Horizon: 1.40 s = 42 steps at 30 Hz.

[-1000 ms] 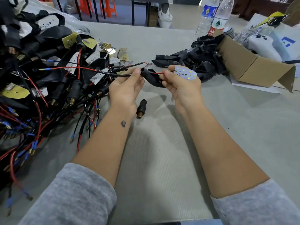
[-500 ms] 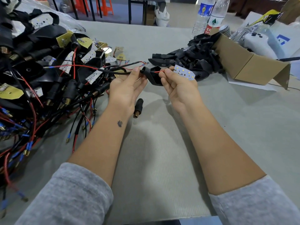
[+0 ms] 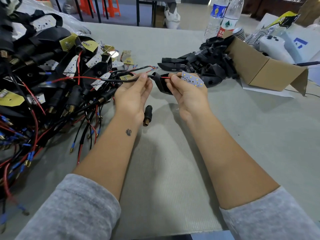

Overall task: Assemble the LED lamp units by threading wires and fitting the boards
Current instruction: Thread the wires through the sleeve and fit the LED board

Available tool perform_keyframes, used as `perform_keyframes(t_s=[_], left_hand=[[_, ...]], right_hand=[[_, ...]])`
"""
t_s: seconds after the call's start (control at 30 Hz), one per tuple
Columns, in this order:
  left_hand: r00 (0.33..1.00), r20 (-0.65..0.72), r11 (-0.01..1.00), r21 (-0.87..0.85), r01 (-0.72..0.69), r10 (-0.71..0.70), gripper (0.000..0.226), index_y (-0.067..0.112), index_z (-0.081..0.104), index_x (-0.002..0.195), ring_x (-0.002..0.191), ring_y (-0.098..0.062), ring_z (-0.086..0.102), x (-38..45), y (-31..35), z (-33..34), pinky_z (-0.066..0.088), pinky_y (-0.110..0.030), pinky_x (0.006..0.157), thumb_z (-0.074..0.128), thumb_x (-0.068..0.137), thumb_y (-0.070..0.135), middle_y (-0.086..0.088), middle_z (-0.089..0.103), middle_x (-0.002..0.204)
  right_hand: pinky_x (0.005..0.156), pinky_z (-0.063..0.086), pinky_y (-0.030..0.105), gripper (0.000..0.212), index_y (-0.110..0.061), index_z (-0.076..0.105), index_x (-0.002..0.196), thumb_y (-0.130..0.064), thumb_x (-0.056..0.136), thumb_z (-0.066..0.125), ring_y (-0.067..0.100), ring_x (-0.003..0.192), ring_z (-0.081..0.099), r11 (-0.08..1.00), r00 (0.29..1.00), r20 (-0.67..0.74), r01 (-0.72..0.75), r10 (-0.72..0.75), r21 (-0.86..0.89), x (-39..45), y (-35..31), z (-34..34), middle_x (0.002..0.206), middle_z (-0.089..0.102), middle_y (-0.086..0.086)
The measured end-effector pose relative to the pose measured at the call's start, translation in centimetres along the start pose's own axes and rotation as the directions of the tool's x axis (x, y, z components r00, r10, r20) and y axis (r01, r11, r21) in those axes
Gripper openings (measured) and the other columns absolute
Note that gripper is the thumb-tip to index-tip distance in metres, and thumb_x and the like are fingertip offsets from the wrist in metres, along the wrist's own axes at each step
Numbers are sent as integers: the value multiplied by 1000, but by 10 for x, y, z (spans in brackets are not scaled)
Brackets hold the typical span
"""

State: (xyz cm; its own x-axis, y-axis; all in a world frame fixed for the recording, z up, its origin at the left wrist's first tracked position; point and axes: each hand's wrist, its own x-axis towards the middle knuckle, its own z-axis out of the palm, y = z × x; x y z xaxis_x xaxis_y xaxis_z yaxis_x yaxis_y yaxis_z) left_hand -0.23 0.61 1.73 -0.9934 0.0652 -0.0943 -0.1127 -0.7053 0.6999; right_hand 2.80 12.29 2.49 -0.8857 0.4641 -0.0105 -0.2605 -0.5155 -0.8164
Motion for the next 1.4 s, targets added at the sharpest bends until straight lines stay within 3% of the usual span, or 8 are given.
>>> perform_keyframes(t_s=[0.37,0.53,0.73,1.17,1.4], left_hand=[[997,72,988,154,-5,-7,10,4,65,83,61,-8,65,2,-2,-1,56,-20,67,62,89,-3,-1,69,65],[999,37,994,112,-13,9,15,6,66,79,62,-8,66,1,-1,-2,56,-20,66,62,90,-3,0,69,65],[998,63,992,126,-6,-2,12,5,65,82,65,-10,67,1,-2,-1,57,-21,68,60,91,-1,-2,70,67],[1000,15,996,84,-9,7,14,6,66,81,67,-9,66,0,-4,1,57,-19,68,60,92,1,-2,69,71],[998,65,984,176,-33,22,12,6,68,83,67,-7,65,0,-7,0,56,-19,70,61,92,3,-1,70,72]], right_hand=[[72,59,26,22,-3,58,75,17,81,63,19,65,66,995,999,44,20,-15,-99,3,2,-5,73,67,11],[79,59,29,17,-2,61,78,15,82,64,23,74,63,988,998,59,26,-17,-152,4,1,-6,77,62,13],[70,57,23,13,-2,61,83,11,84,65,16,62,64,989,999,20,-25,28,-145,4,1,-6,75,63,10],[59,52,20,16,-5,61,76,7,87,62,15,58,61,988,997,61,-36,46,-151,3,2,-2,68,62,9],[59,52,20,15,-3,63,75,7,86,64,15,61,59,985,997,58,-43,54,-167,2,2,-2,68,63,8]])
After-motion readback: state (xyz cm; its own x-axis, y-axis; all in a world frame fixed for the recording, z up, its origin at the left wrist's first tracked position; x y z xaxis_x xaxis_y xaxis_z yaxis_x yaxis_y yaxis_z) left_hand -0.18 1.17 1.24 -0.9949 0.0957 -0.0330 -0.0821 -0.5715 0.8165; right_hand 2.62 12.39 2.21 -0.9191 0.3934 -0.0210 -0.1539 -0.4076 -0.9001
